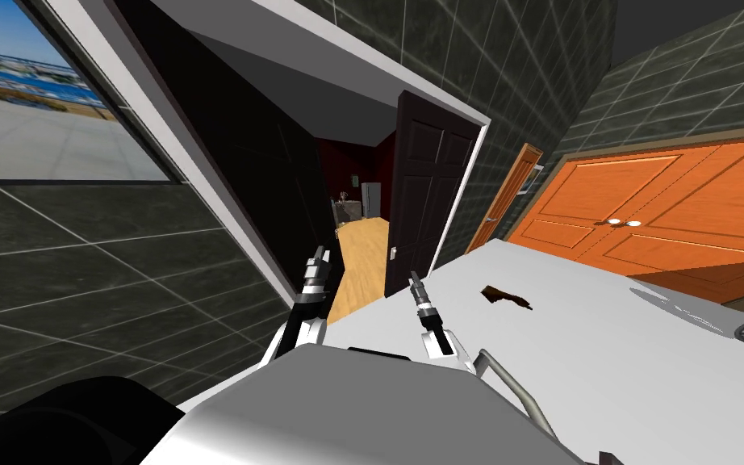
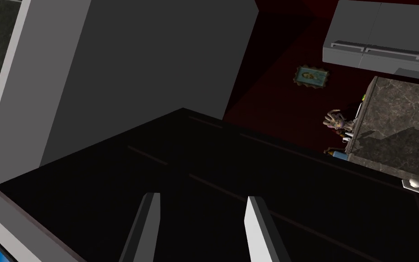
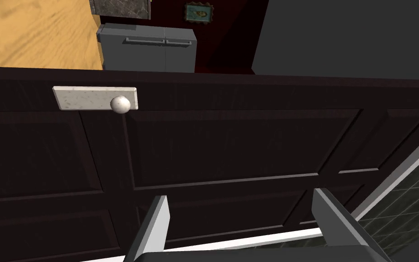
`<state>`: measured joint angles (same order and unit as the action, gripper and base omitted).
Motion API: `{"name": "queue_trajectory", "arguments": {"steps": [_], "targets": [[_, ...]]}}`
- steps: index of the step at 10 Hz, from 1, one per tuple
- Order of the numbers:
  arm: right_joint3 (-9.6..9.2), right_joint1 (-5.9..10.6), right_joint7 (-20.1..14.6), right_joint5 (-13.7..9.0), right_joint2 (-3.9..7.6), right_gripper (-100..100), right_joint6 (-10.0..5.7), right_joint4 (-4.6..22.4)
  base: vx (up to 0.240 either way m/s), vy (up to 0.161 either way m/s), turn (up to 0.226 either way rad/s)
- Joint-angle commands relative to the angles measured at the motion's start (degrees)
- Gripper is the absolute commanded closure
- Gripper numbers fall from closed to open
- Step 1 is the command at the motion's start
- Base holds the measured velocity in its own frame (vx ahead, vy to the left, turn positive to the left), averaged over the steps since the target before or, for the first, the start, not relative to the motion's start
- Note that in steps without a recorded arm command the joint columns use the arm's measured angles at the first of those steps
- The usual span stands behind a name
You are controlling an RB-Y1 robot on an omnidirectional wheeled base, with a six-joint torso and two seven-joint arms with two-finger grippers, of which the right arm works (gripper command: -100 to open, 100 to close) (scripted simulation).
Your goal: Push the door open
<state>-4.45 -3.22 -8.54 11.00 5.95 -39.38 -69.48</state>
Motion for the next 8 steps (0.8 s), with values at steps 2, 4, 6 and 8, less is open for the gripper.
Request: {"name": "queue_trajectory", "arguments": {"steps": [2,4,6,8], "targets": [[-0.35,1.34,-0.68,0.63,-0.16,-100,-0.93,3.41,0.091,-0.071,0.037],[-0.59,2.34,-1.15,1.07,-0.3,-100,-1.54,5.87,0.079,-0.068,0.04],[-0.83,3.33,-1.62,1.52,-0.44,-100,-2.15,8.32,0.088,-0.065,0.039],[-1.07,4.33,-2.09,1.96,-0.58,-100,-2.76,10.78,0.085,-0.055,0.037]]}}
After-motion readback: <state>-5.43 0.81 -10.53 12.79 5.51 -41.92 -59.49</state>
